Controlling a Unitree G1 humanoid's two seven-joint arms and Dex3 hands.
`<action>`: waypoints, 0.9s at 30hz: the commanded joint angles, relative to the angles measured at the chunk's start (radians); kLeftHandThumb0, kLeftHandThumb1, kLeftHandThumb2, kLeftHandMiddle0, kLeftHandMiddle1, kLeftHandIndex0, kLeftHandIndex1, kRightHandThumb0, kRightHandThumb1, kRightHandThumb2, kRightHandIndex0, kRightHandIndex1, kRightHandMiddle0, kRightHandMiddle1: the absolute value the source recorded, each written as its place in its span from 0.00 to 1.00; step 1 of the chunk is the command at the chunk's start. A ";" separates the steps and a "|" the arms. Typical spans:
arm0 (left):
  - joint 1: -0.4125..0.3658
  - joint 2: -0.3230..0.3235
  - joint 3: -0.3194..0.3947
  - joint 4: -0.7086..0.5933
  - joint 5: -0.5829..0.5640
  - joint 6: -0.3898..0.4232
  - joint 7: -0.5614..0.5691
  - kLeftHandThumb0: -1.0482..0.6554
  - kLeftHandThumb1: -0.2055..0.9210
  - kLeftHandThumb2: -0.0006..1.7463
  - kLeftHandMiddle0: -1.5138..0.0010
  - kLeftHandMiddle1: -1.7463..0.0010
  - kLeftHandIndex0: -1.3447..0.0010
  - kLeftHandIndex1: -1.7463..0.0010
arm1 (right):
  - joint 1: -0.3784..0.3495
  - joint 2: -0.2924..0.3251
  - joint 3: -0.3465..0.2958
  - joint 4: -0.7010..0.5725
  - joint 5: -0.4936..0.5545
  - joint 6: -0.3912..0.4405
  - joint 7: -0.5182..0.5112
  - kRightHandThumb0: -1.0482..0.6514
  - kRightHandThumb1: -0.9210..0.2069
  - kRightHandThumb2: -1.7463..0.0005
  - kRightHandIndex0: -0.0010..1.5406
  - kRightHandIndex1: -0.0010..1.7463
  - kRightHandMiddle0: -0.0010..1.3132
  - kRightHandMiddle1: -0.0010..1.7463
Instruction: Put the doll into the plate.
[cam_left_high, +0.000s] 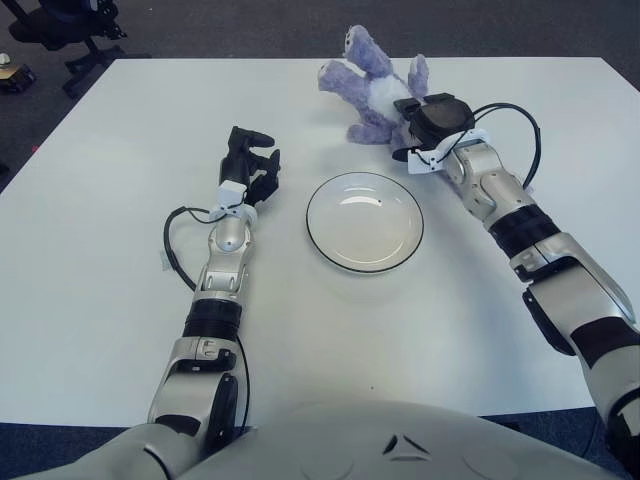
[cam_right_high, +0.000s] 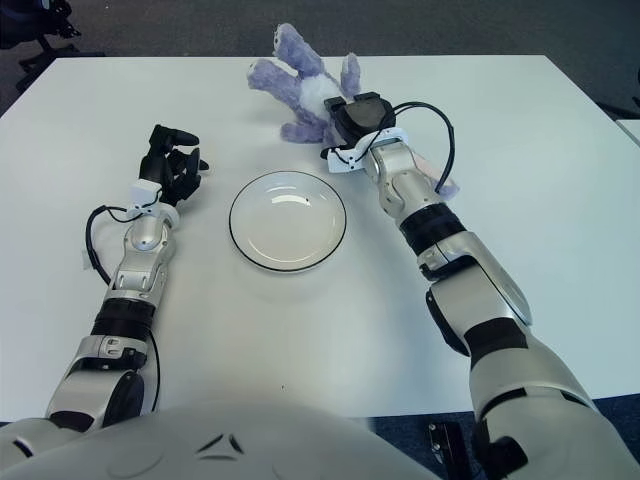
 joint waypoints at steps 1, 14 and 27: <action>0.014 -0.003 0.001 -0.001 0.004 -0.009 0.009 0.41 1.00 0.28 0.65 0.09 0.83 0.01 | -0.033 0.027 0.020 0.101 -0.002 -0.015 -0.037 0.05 0.00 0.62 0.22 0.00 0.21 0.06; 0.024 -0.004 -0.001 -0.020 0.011 -0.006 0.013 0.41 1.00 0.28 0.66 0.08 0.83 0.01 | -0.090 0.061 0.080 0.244 -0.028 0.029 -0.164 0.06 0.00 0.62 0.21 0.00 0.22 0.05; 0.020 -0.002 0.001 -0.017 0.012 -0.007 0.015 0.41 1.00 0.28 0.65 0.08 0.84 0.01 | -0.083 0.047 0.088 0.244 -0.017 0.023 -0.185 0.06 0.00 0.61 0.22 0.01 0.22 0.04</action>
